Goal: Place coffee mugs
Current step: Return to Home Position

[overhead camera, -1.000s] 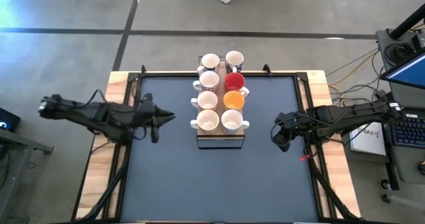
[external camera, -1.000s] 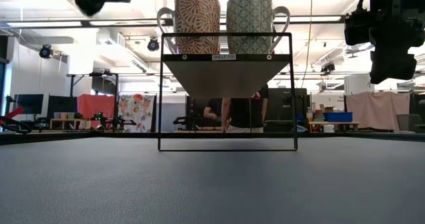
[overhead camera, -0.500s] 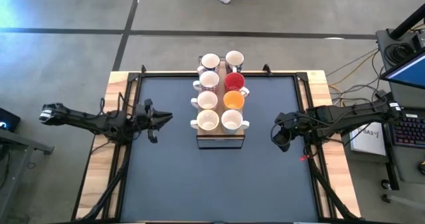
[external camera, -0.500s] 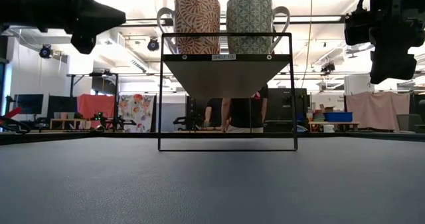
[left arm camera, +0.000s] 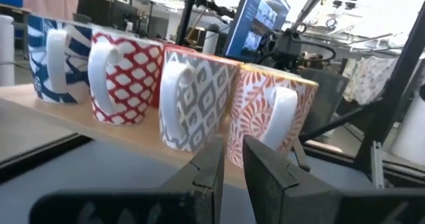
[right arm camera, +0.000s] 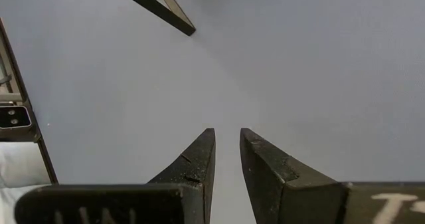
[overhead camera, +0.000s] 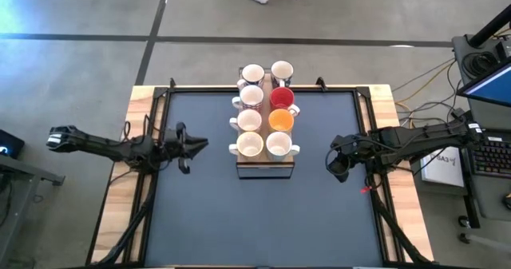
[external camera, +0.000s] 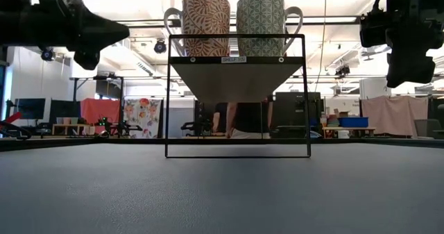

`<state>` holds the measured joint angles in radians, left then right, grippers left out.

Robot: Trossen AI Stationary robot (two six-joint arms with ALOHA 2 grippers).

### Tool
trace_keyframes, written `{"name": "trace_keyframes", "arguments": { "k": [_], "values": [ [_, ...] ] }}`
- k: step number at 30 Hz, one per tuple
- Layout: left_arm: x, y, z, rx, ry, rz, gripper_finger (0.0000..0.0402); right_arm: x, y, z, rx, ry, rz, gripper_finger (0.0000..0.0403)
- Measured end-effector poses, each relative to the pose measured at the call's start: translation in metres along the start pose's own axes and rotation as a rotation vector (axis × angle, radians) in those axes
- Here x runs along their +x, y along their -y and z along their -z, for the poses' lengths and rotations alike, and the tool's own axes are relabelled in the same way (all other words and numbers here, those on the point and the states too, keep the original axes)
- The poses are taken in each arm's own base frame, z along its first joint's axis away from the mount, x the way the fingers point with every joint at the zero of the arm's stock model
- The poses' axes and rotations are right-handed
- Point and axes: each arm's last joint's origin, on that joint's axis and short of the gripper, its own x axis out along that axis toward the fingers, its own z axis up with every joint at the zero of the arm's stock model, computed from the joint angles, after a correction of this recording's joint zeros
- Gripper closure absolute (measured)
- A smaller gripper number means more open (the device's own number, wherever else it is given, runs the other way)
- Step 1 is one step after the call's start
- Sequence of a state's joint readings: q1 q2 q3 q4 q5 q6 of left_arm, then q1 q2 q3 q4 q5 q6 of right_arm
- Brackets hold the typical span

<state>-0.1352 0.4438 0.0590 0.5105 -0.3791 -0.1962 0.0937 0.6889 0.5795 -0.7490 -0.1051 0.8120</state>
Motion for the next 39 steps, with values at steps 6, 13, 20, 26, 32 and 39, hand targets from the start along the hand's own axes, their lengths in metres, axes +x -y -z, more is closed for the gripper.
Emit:
{"name": "trace_keyframes", "arguments": {
  "k": [6, 13, 20, 26, 32, 39],
  "values": [
    [-0.003, -0.003, 0.009, -0.032, 0.016, 0.016, 0.0363, 0.0, 0.0, 0.0, 0.0, 0.0, 0.0, 0.0342],
    [-0.003, -0.003, 0.01, -0.04, 0.002, 0.008, 0.0363, 0.0, 0.0, 0.0, 0.0, 0.0, 0.0, 0.0342],
    [-0.003, -0.002, 0.01, -0.285, 0.0, 0.01, 0.0363, 0.0, 0.0, 0.0, 0.0, 0.0, 0.0, 0.0342],
    [-0.001, -0.003, 0.012, -0.213, -0.021, 0.002, 0.0363, 0.0, 0.0, 0.0, 0.0, 0.0, 0.0, 0.0342],
    [-0.005, -0.004, 0.015, -0.191, -0.056, -0.009, 0.0363, 0.0, 0.0, 0.0, 0.0, 0.0, 0.0, 0.0342],
    [-0.015, -0.008, 0.011, -0.197, -0.041, -0.006, 0.0363, 0.0, 0.0, 0.0, 0.0, 0.0, 0.0, 0.0342]
  ]
}}
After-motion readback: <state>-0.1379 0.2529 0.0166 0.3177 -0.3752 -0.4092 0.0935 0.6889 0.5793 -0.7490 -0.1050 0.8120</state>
